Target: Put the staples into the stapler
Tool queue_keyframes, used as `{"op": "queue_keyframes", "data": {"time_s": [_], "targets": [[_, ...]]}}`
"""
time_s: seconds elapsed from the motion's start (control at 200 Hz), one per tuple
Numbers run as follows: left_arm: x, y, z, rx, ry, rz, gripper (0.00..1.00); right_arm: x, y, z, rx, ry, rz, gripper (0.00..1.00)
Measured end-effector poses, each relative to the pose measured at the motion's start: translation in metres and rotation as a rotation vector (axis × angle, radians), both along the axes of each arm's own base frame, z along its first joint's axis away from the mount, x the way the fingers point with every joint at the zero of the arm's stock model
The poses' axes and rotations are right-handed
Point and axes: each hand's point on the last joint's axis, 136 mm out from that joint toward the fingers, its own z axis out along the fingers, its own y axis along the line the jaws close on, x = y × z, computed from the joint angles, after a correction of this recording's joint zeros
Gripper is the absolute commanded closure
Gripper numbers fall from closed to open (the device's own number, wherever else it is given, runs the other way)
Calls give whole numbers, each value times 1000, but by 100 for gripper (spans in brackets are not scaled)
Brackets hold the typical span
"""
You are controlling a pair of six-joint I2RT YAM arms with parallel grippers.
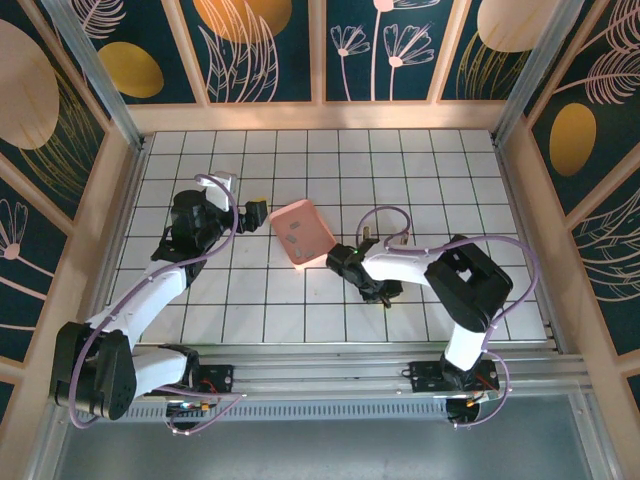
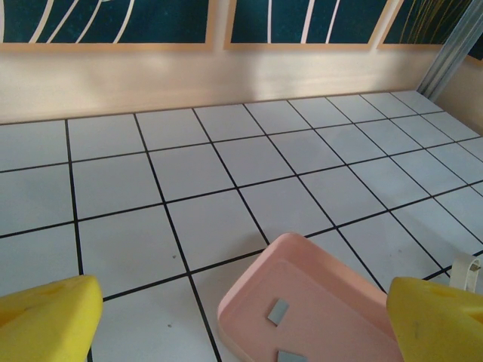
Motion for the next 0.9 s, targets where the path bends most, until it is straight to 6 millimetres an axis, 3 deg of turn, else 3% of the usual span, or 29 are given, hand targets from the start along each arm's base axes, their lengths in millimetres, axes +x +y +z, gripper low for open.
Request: {"op": "queue_keyframes", "data": {"time_s": [0.355, 0.901], "targets": [[0, 0, 0, 0, 0, 0, 4, -2, 6, 0, 5, 2, 29, 78], [0, 0, 1, 0, -2, 0, 4, -4, 42, 4, 111, -4, 59, 75]]}}
